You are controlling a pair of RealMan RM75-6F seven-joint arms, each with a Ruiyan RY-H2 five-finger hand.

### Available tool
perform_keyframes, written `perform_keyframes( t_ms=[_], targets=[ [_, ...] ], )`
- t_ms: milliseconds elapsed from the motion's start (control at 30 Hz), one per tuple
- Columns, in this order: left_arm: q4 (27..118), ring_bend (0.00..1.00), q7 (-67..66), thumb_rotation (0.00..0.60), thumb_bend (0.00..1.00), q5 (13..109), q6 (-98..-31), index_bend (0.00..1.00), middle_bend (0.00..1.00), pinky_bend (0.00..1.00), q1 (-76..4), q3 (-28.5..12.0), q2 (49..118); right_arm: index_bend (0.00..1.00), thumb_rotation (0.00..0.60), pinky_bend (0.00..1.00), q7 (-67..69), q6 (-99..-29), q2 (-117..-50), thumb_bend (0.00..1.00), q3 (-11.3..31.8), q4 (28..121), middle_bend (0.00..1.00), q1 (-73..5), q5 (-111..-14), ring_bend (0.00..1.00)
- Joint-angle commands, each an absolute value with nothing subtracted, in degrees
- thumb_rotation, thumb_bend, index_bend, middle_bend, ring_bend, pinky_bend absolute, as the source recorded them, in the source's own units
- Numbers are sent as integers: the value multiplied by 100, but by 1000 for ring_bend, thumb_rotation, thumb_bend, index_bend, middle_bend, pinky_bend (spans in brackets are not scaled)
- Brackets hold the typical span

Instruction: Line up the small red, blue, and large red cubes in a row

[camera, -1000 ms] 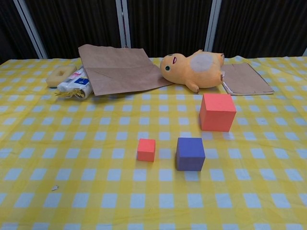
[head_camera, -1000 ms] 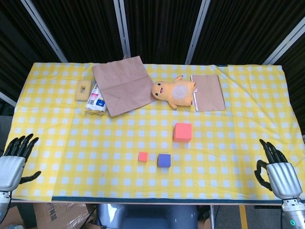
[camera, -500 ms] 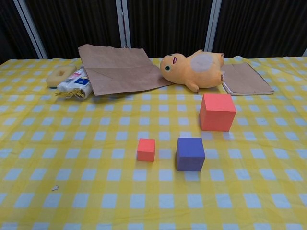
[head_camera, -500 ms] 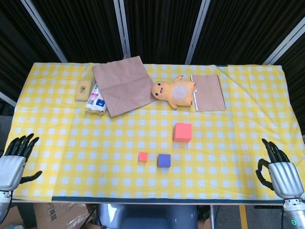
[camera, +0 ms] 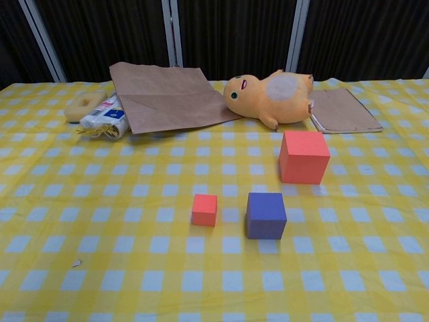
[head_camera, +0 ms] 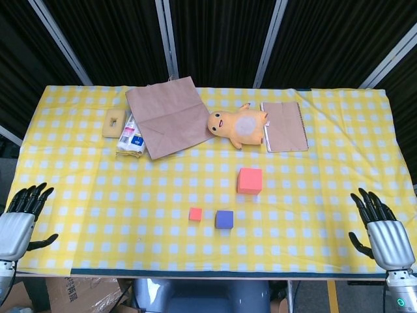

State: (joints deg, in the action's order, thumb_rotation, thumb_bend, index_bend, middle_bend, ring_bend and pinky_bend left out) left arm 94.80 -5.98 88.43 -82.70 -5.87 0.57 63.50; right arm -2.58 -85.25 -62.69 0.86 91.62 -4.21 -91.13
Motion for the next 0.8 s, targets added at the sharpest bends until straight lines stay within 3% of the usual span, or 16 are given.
perform_keyframes(
  t_ms=[33,133,233,267,400,567,800],
  targets=[
    [9499,0,-591,600,0,8833,-8236,0,0,0,-594,69,6331,0,600,199,-137,-8409,-6168,375,89,9441,0,-491,-9111,0],
    [9527,0,-551,600,0,8823,-8209,0,0,0,-606,69,6312,0,600,253,-160,-8185,-6016,376,87,9916,39,-626,-9138,83],
    [9542,0,-518,600,0,8812,-8171,0,0,0,-625,67,6305,0,600,567,-489,-7901,-5884,376,121,10515,380,-849,-9248,455],
    [9548,0,-514,600,0,8807,-8158,0,0,0,-632,64,6304,0,600,702,-696,-7771,-5861,376,140,10766,553,-953,-9305,629],
    [9566,0,-522,600,0,8811,-8125,0,0,0,-652,68,6302,11,600,880,-1459,-7089,-5894,376,160,11576,839,-1310,-9158,908],
    [9579,0,-516,600,0,8806,-8085,0,0,0,-670,76,6289,87,600,988,-2734,-6254,-6502,376,276,12058,984,-1787,-8354,1000],
    [9563,0,-419,600,0,8755,-8046,0,0,0,-673,77,6257,139,600,1000,-3988,-5872,-7544,376,334,12112,1000,-2246,-6934,1000]
  ],
)
